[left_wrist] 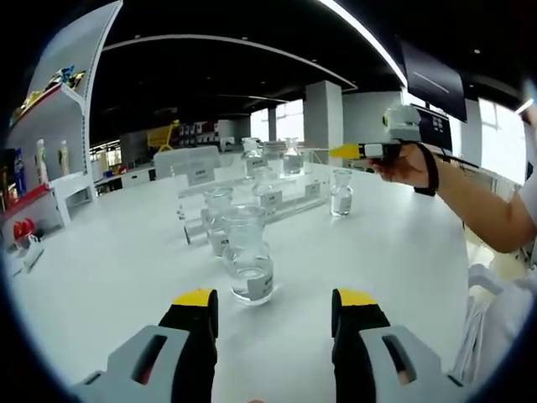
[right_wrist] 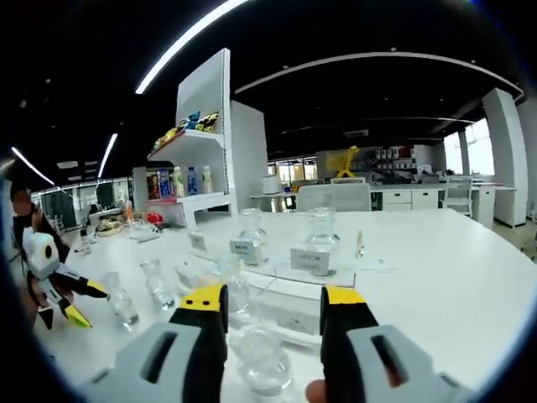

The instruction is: Identify the label on the chemical reagent bottle, grasp the chemical reagent bottle, and place it in the designated position on the reagent rack

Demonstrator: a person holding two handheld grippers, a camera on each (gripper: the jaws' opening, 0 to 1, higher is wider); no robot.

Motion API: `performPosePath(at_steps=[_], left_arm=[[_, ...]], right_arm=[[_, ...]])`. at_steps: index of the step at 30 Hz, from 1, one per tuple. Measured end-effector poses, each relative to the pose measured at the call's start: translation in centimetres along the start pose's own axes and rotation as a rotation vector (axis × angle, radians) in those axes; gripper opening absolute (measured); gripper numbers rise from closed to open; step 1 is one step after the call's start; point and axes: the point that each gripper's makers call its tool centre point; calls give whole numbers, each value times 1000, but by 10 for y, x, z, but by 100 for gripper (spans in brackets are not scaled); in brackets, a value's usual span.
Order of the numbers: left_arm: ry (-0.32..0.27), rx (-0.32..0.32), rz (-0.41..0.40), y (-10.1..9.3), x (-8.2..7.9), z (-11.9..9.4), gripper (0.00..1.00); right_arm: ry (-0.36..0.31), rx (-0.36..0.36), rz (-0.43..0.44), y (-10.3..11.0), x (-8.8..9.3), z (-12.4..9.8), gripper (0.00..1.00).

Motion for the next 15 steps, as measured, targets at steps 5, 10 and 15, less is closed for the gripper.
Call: performPosePath(at_steps=[5,10,15], left_arm=[[-13,-10,38,-1,-6,1,55],[-7,-10,35,0,-4,0,55],[-8,-8,32,-1,-2,0,55]], right_arm=[[2,-7,-21,7,9,-6,43],[8,-5,-35,9,17,-10,44],[37,-4,-49,12,32,-10,44]])
Point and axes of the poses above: the point that each gripper's makers call its tool centre point, and the gripper's own axes: z roughly forward along the fingers, y roughly to its left, x roughly out of its underside
